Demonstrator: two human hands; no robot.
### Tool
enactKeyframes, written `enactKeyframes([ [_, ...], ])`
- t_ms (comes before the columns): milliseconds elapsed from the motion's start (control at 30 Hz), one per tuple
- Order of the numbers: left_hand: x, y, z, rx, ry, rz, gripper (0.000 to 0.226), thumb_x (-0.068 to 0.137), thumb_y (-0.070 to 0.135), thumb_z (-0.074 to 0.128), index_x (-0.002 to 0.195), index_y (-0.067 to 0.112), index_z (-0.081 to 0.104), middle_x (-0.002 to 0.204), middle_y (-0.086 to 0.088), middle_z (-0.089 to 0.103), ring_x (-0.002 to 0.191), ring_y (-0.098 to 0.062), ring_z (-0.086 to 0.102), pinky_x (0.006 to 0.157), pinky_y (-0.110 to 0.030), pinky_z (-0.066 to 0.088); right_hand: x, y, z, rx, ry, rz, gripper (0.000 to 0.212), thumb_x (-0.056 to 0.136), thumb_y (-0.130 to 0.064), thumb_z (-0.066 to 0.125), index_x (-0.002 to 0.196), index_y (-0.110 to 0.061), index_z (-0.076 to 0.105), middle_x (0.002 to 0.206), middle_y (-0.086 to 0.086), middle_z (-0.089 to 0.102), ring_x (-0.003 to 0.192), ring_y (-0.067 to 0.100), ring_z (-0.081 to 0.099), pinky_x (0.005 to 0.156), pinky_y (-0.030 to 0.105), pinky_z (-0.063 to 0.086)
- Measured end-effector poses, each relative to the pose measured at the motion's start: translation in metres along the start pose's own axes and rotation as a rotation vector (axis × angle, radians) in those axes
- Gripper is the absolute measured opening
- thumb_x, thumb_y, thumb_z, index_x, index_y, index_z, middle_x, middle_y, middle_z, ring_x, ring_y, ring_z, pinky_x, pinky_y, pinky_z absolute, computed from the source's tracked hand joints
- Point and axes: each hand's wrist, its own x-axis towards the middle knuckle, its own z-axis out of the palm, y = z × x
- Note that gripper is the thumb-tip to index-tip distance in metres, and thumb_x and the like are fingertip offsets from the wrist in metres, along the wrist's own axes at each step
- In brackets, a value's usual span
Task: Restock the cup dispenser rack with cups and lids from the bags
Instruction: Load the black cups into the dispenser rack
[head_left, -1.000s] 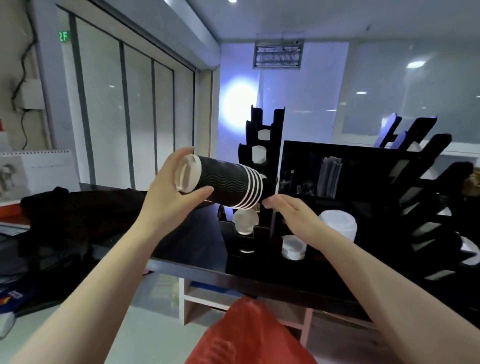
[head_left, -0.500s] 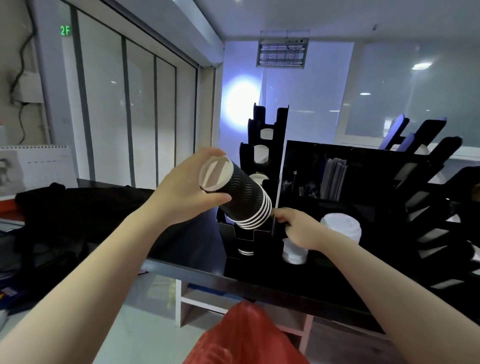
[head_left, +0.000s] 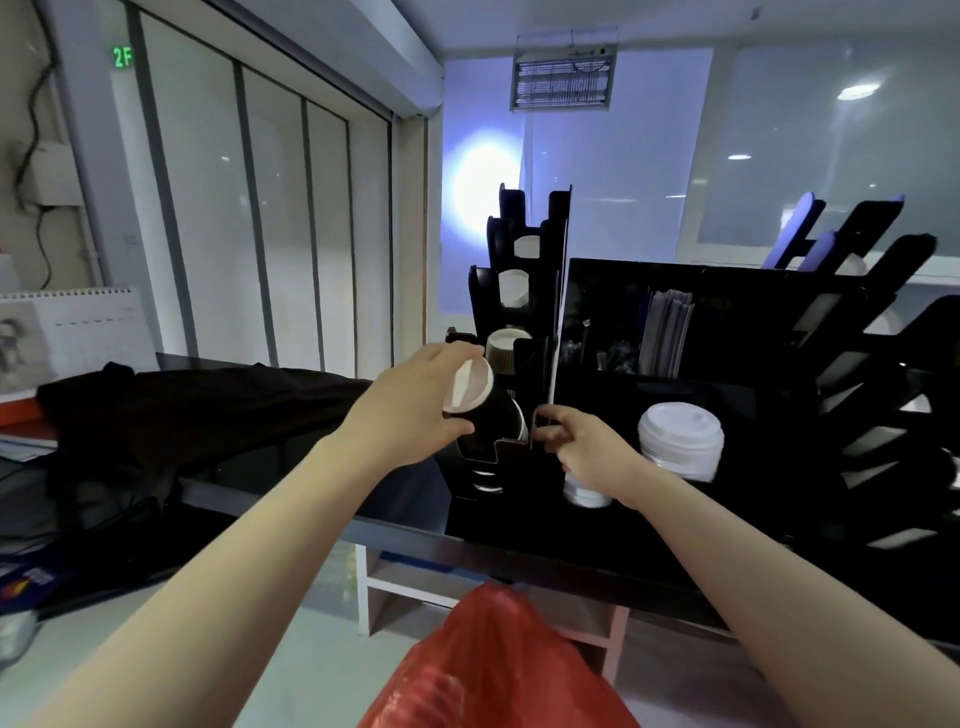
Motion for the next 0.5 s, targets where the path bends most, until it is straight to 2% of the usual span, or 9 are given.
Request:
enactKeyframes([
  [67, 0.002, 0.001, 0.009, 0.032, -0.031, 0.006, 0.077, 0.08, 0.027, 0.073, 0.144, 0.033, 0.031, 0.145, 0.007, 0.037, 0.124, -0.022, 0.047, 0.096, -0.037, 0.043, -0.001, 0.002, -0.003, -0.049, 0.008, -0.022, 0.061, 0.09, 0.011, 0.034, 0.144, -0.016, 0.039, 0.125, 0.001, 0.062, 0.121, 0.015, 0.055, 0.082, 0.01, 0.046],
  [167, 0.007, 0.005, 0.023, 0.097, -0.071, 0.019, 0.079, 0.08, 0.022, 0.071, 0.146, 0.03, 0.029, 0.145, 0.006, 0.036, 0.12, -0.025, 0.05, 0.094, -0.039, 0.044, -0.006, 0.002, -0.007, -0.084, 0.008, -0.07, 0.059, 0.087, 0.013, 0.035, 0.14, -0.012, 0.044, 0.116, 0.0, 0.061, 0.121, 0.018, 0.054, 0.103, 0.027, 0.043],
  [267, 0.01, 0.005, 0.032, 0.107, -0.068, 0.004, 0.081, 0.082, 0.02, 0.069, 0.149, 0.032, 0.025, 0.15, 0.006, 0.031, 0.119, -0.028, 0.049, 0.092, -0.04, 0.045, -0.014, 0.002, -0.007, -0.139, 0.025, -0.117, 0.054, 0.088, 0.013, 0.038, 0.137, -0.008, 0.047, 0.114, 0.002, 0.058, 0.118, 0.019, 0.054, 0.108, 0.031, 0.038],
  [367, 0.007, 0.004, 0.037, 0.153, -0.057, -0.01, 0.082, 0.085, 0.022, 0.065, 0.151, 0.034, 0.018, 0.159, 0.002, 0.018, 0.133, -0.03, 0.037, 0.102, -0.042, 0.039, -0.028, -0.002, -0.008, -0.159, 0.036, -0.132, 0.054, 0.088, 0.013, 0.036, 0.138, -0.008, 0.046, 0.124, 0.008, 0.059, 0.123, 0.018, 0.052, 0.106, 0.02, 0.035],
  [433, -0.001, 0.004, 0.04, 0.209, -0.045, -0.003, 0.083, 0.087, 0.025, 0.063, 0.152, 0.033, 0.012, 0.161, -0.001, 0.009, 0.144, -0.028, 0.017, 0.114, -0.047, 0.024, -0.039, -0.006, -0.008, -0.177, 0.048, -0.141, 0.054, 0.09, 0.009, 0.037, 0.14, -0.009, 0.045, 0.129, 0.007, 0.058, 0.121, 0.014, 0.052, 0.095, 0.007, 0.035],
  [500, -0.016, 0.005, 0.041, 0.216, -0.002, -0.009, 0.084, 0.088, 0.028, 0.061, 0.153, 0.027, 0.007, 0.161, -0.003, 0.003, 0.148, -0.024, 0.001, 0.118, -0.046, 0.007, -0.051, -0.009, -0.009, -0.172, 0.064, -0.148, 0.052, 0.091, 0.005, 0.038, 0.141, -0.011, 0.044, 0.131, 0.005, 0.058, 0.117, 0.01, 0.051, 0.085, 0.0, 0.036],
])
